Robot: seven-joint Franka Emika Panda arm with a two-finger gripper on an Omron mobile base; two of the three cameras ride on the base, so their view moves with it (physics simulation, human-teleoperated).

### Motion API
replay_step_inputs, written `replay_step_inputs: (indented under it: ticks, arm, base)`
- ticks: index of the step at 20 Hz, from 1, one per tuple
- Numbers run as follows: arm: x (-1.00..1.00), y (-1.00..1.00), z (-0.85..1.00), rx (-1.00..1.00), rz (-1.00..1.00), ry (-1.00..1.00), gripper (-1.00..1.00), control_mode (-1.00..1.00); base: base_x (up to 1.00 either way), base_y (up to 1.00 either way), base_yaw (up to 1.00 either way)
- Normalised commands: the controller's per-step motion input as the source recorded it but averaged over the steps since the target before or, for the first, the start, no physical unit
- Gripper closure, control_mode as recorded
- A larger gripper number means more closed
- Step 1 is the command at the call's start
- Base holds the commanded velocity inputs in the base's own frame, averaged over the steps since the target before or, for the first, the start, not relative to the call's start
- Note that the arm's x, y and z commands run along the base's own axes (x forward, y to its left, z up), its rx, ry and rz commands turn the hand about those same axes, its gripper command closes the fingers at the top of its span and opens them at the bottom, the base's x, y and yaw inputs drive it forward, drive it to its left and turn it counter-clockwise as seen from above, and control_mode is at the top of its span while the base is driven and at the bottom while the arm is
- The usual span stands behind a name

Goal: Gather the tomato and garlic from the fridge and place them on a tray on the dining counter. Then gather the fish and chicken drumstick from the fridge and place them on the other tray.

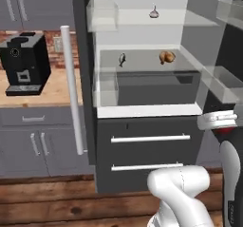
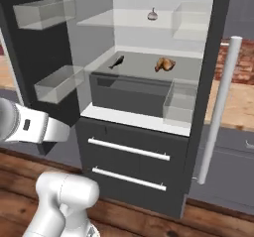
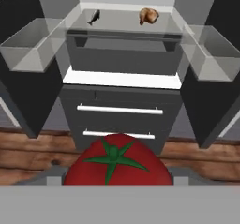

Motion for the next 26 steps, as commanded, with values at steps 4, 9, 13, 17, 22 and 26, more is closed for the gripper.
replay_step_inputs:
  ticks: [4, 9, 13, 17, 22, 26]
  arm:
    - [0.0, 0.0, 0.0, 0.0, 0.0, 0.0, 1.0, 1.0]
    - [0.0, 0.0, 0.0, 0.0, 0.0, 0.0, 1.0, 1.0]
    - [0.0, 0.0, 0.0, 0.0, 0.0, 0.0, 1.0, 1.0]
    - [0.0, 0.0, 0.0, 0.0, 0.0, 0.0, 1.0, 1.0]
    - [0.0, 0.0, 0.0, 0.0, 0.0, 0.0, 1.0, 1.0]
    - [0.0, 0.0, 0.0, 0.0, 0.0, 0.0, 1.0, 1.0]
  base:
    - [-0.07, -0.29, 0.72]
    - [-0.29, -0.34, 0.83]
    - [-0.36, -0.07, 0.93]
    - [-0.24, 0.0, 1.0]
    - [-0.1, 0.0, 1.0]
    - [-0.03, 0.0, 1.0]
